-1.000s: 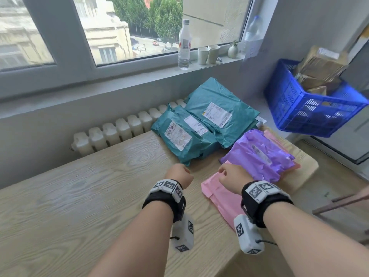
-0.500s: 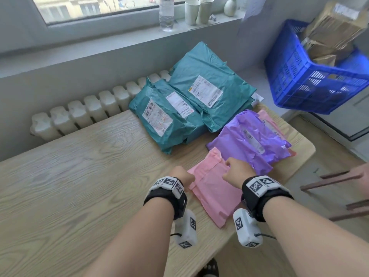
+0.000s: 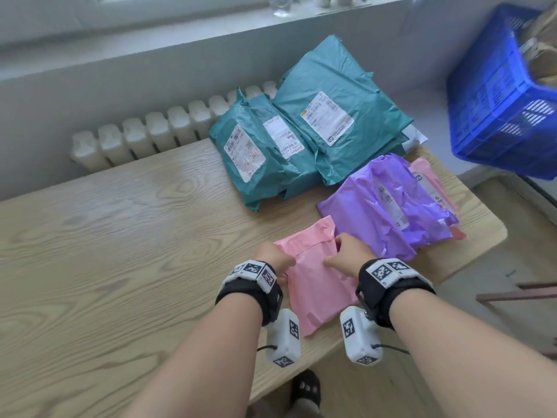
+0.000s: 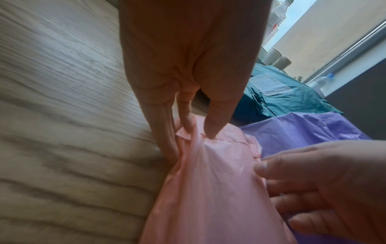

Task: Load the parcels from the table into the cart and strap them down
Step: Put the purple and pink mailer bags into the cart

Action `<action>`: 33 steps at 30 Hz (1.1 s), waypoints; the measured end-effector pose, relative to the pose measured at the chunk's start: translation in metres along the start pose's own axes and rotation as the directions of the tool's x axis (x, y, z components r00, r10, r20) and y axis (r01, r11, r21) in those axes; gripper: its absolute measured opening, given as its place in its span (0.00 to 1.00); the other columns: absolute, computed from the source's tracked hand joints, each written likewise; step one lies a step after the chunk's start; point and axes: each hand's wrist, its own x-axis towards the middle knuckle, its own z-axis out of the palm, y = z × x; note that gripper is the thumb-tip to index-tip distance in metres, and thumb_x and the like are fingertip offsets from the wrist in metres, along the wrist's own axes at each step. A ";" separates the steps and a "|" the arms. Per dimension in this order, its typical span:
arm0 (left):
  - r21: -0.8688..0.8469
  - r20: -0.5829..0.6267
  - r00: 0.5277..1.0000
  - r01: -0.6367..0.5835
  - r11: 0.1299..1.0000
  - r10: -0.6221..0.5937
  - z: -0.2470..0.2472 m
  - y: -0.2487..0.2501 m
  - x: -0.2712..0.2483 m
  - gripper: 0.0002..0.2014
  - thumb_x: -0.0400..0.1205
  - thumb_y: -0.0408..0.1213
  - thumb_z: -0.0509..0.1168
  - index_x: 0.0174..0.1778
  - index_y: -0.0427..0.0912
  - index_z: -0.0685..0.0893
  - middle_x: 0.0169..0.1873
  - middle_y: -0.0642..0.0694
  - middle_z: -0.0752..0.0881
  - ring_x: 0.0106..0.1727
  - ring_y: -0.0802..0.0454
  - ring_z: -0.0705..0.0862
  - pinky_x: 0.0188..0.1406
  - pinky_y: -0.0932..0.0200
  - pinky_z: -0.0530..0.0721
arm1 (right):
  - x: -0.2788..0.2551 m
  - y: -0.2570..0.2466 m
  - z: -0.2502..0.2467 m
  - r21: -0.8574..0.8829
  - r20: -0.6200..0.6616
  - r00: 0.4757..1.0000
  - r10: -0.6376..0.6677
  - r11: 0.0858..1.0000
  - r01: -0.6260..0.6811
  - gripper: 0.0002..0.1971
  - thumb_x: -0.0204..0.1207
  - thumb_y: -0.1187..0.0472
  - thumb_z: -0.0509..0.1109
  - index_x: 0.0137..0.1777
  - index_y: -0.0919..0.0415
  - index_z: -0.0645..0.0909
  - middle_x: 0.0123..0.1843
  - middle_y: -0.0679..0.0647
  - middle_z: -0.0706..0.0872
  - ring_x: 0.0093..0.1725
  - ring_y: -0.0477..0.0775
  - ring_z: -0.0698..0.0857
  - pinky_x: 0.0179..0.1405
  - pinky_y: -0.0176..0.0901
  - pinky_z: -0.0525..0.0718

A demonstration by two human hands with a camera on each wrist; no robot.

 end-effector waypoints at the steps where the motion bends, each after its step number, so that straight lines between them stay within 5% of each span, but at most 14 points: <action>1: -0.016 -0.007 1.000 0.005 1.000 -0.005 -0.001 -0.001 0.000 0.06 0.76 0.27 0.66 0.35 0.37 0.77 0.30 0.39 0.82 0.35 0.43 0.86 0.42 0.48 0.90 | 0.001 -0.001 0.000 0.024 0.011 1.000 0.007 1.000 -0.007 0.15 0.66 0.51 0.72 0.48 0.57 0.77 0.50 0.56 0.87 0.46 0.59 0.87 0.48 0.45 0.83; 5: -0.072 -0.031 0.999 0.020 0.997 -0.022 -0.004 -0.010 0.001 0.09 0.74 0.28 0.69 0.34 0.41 0.74 0.31 0.40 0.80 0.38 0.42 0.84 0.51 0.41 0.89 | -0.001 -0.004 0.002 0.226 0.101 0.994 0.044 0.972 -0.066 0.10 0.72 0.56 0.72 0.44 0.62 0.79 0.33 0.57 0.86 0.27 0.55 0.83 0.29 0.41 0.82; 8: -0.047 -0.032 0.999 0.015 0.999 -0.016 -0.008 -0.012 -0.006 0.11 0.72 0.31 0.72 0.36 0.42 0.74 0.33 0.42 0.80 0.40 0.43 0.85 0.54 0.38 0.88 | -0.005 -0.009 0.002 0.365 0.199 0.980 0.026 0.926 -0.098 0.11 0.76 0.59 0.72 0.39 0.66 0.78 0.25 0.58 0.78 0.23 0.53 0.76 0.27 0.44 0.78; 13: 0.071 -0.052 0.998 -0.026 0.997 0.030 -0.015 -0.012 -0.026 0.10 0.77 0.40 0.72 0.42 0.43 0.77 0.42 0.44 0.80 0.51 0.45 0.82 0.62 0.47 0.84 | -0.016 -0.028 -0.007 0.424 0.267 0.963 -0.034 0.901 -0.085 0.13 0.78 0.64 0.69 0.33 0.66 0.73 0.19 0.56 0.76 0.17 0.51 0.70 0.23 0.37 0.70; 17: 0.146 0.003 0.993 -0.115 0.983 0.116 -0.032 -0.013 -0.050 0.22 0.79 0.55 0.67 0.61 0.42 0.83 0.56 0.46 0.85 0.57 0.48 0.83 0.62 0.50 0.82 | -0.032 -0.053 -0.017 0.389 0.273 0.956 -0.109 0.921 -0.006 0.12 0.79 0.63 0.64 0.35 0.67 0.78 0.22 0.58 0.83 0.18 0.51 0.75 0.23 0.36 0.73; 21: 0.064 0.108 0.980 -0.172 0.983 0.165 -0.048 -0.013 -0.084 0.29 0.70 0.67 0.70 0.60 0.51 0.84 0.57 0.49 0.87 0.60 0.49 0.85 0.66 0.44 0.82 | -0.047 -0.084 -0.022 0.349 0.250 0.944 -0.213 0.930 0.118 0.08 0.80 0.63 0.62 0.43 0.64 0.80 0.34 0.58 0.86 0.31 0.52 0.84 0.33 0.42 0.82; 23: 0.035 0.104 0.976 -0.196 0.980 0.191 -0.055 -0.015 -0.097 0.25 0.72 0.59 0.74 0.60 0.52 0.80 0.56 0.49 0.86 0.59 0.50 0.85 0.64 0.48 0.83 | -0.055 -0.099 -0.023 0.334 0.210 0.943 -0.259 0.925 0.180 0.06 0.81 0.61 0.64 0.49 0.63 0.79 0.41 0.57 0.86 0.39 0.53 0.85 0.39 0.44 0.85; 26: 0.114 -0.034 0.974 -0.220 0.969 0.225 -0.066 -0.021 -0.111 0.25 0.74 0.42 0.77 0.66 0.49 0.77 0.55 0.46 0.86 0.54 0.48 0.86 0.51 0.54 0.86 | -0.068 -0.118 -0.021 0.319 0.231 0.913 -0.336 0.913 0.255 0.08 0.81 0.60 0.63 0.48 0.64 0.81 0.38 0.55 0.85 0.35 0.50 0.83 0.43 0.46 0.85; 29: 0.164 -0.200 0.942 -0.238 0.957 0.269 -0.080 -0.033 -0.123 0.15 0.76 0.30 0.70 0.58 0.43 0.83 0.54 0.40 0.88 0.54 0.43 0.87 0.56 0.49 0.86 | -0.083 -0.136 -0.015 0.335 0.277 0.878 -0.389 0.896 0.292 0.10 0.83 0.56 0.64 0.50 0.63 0.81 0.40 0.55 0.85 0.40 0.51 0.84 0.46 0.47 0.85; 33: 0.132 -0.294 0.927 -0.201 0.971 0.232 -0.101 -0.060 -0.135 0.16 0.77 0.25 0.63 0.58 0.43 0.85 0.53 0.41 0.89 0.55 0.43 0.87 0.58 0.48 0.86 | -0.106 -0.162 -0.001 0.334 0.297 0.826 -0.478 0.863 0.380 0.17 0.83 0.49 0.63 0.50 0.62 0.86 0.43 0.54 0.85 0.43 0.52 0.83 0.47 0.46 0.83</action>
